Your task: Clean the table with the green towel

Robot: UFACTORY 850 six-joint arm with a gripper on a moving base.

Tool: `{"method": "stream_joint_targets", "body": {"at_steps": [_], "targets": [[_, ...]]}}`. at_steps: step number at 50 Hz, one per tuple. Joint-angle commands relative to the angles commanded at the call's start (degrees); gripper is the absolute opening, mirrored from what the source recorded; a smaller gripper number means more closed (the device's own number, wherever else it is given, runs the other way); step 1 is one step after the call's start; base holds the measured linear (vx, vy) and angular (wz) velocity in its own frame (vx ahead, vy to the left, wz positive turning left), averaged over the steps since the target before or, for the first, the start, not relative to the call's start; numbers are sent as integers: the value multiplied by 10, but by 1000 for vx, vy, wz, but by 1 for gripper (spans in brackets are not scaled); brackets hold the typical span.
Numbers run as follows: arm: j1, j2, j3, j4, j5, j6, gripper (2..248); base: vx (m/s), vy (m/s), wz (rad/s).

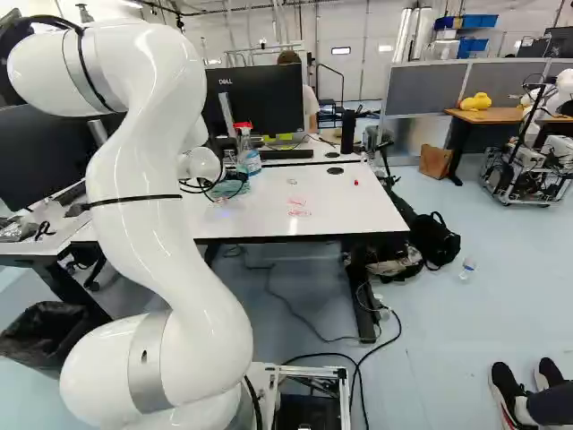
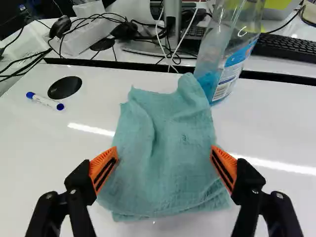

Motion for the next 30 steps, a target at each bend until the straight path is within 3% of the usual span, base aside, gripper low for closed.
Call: {"method": "stream_joint_targets", "body": {"at_steps": [7, 8, 12, 13, 18, 19, 23, 24, 28, 29, 30], "targets": [[0, 0, 0, 0, 0, 0, 247, 0, 0, 0], [0, 0, 0, 0, 0, 0, 225, 0, 0, 0], [0, 0, 0, 0, 0, 0, 225, 0, 0, 0], [0, 0, 0, 0, 0, 0, 187, 0, 0, 0], [0, 0, 0, 0, 0, 0, 187, 0, 0, 0], [0, 0, 0, 0, 0, 0, 148, 0, 0, 0], [0, 0, 0, 0, 0, 0, 148, 0, 0, 0], [0, 0, 0, 0, 0, 0, 111, 0, 0, 0], [0, 0, 0, 0, 0, 0, 111, 0, 0, 0], [0, 0, 0, 0, 0, 0, 74, 0, 0, 0], [0, 0, 0, 0, 0, 0, 74, 0, 0, 0]]}}
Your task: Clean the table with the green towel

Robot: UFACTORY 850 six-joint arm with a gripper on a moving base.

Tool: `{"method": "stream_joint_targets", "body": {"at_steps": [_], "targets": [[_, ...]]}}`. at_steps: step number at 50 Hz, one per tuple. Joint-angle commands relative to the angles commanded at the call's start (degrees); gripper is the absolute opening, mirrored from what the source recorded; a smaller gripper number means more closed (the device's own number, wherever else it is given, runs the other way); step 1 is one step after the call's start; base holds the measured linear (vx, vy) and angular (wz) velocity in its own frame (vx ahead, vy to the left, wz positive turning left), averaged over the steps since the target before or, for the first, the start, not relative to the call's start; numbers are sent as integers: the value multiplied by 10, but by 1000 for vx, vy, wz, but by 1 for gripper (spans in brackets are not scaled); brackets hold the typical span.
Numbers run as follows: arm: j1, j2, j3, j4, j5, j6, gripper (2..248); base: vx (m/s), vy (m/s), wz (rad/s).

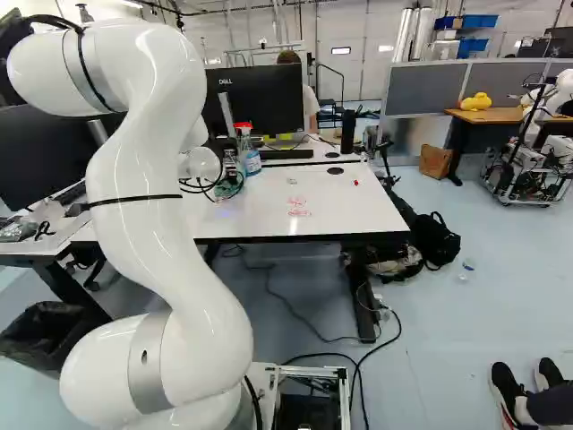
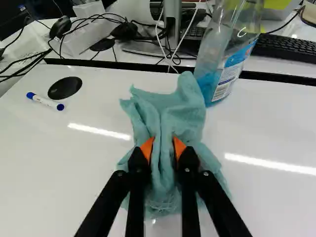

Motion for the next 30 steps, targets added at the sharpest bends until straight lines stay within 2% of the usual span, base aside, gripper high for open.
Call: {"method": "stream_joint_targets", "body": {"at_steps": [3, 4, 9, 10, 30], "targets": [[0, 0, 0, 0, 0, 0, 74, 0, 0, 0], [0, 0, 0, 0, 0, 0, 43, 0, 0, 0], [0, 0, 0, 0, 0, 0, 43, 0, 0, 0], [0, 0, 0, 0, 0, 0, 29, 0, 0, 0], [0, 11, 3, 0, 0, 0, 29, 0, 0, 0]]}}
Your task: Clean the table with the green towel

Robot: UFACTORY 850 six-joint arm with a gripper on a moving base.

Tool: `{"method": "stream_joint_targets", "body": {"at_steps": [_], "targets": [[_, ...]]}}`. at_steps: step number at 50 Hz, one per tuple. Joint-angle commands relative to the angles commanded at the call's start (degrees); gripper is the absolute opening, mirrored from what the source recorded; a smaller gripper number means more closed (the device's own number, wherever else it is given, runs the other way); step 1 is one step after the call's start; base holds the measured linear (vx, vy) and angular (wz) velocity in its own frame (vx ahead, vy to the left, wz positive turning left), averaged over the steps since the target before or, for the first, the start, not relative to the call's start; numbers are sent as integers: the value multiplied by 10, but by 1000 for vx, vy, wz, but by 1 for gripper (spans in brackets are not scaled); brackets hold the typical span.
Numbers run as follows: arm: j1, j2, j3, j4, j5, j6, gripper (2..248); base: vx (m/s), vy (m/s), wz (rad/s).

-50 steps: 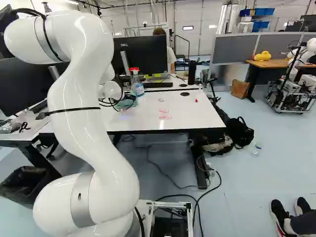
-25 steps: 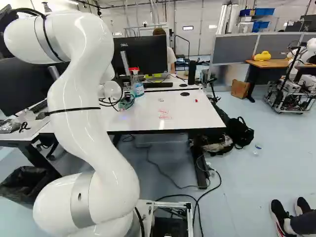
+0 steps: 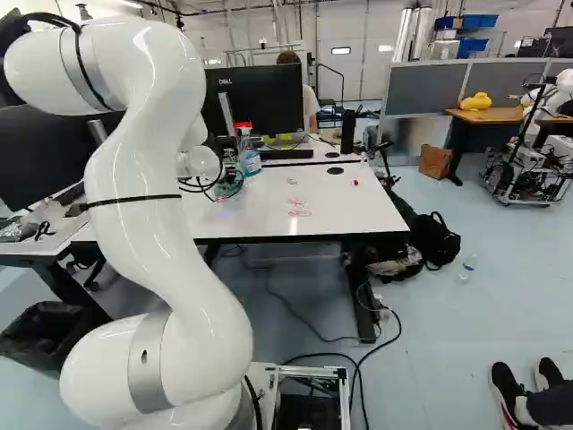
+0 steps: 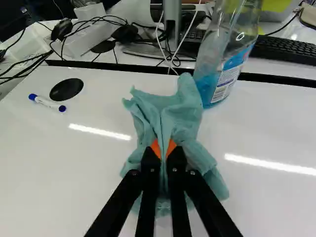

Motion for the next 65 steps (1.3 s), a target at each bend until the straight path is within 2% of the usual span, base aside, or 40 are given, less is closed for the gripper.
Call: {"method": "stream_joint_targets", "body": {"at_steps": [25, 65], "targets": [[-11, 38, 14, 0, 0, 0, 29, 0, 0, 0], [-64, 122, 82, 0, 0, 0, 29, 0, 0, 0]]}}
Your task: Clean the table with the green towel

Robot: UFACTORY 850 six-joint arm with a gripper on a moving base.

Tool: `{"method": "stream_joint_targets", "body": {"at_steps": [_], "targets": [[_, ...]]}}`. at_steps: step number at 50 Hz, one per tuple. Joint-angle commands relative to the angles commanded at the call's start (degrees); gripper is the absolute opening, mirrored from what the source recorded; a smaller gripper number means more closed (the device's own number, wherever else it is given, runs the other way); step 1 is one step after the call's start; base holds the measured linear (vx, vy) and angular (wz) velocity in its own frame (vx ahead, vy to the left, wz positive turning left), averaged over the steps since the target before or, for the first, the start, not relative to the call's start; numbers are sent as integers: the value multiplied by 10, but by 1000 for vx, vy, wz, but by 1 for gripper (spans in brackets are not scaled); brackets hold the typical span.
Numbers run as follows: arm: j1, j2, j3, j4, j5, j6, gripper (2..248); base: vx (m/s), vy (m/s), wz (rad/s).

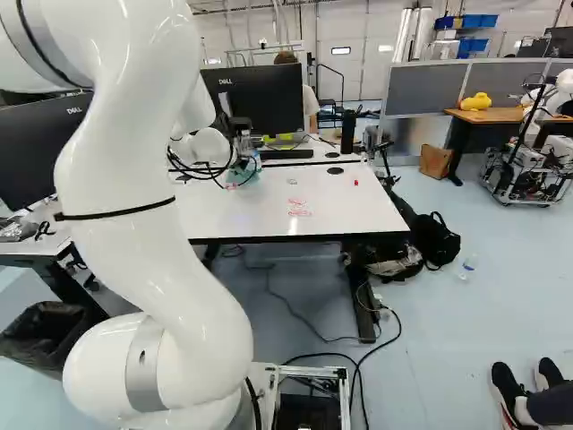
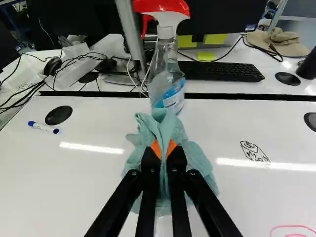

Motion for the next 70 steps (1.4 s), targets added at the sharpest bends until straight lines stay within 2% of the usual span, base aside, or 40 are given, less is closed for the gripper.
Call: {"method": "stream_joint_targets", "body": {"at_steps": [38, 70], "targets": [[-51, 84, 97, 0, 0, 0, 29, 0, 0, 0], [-102, 144, 163, 0, 0, 0, 29, 0, 0, 0]]}}
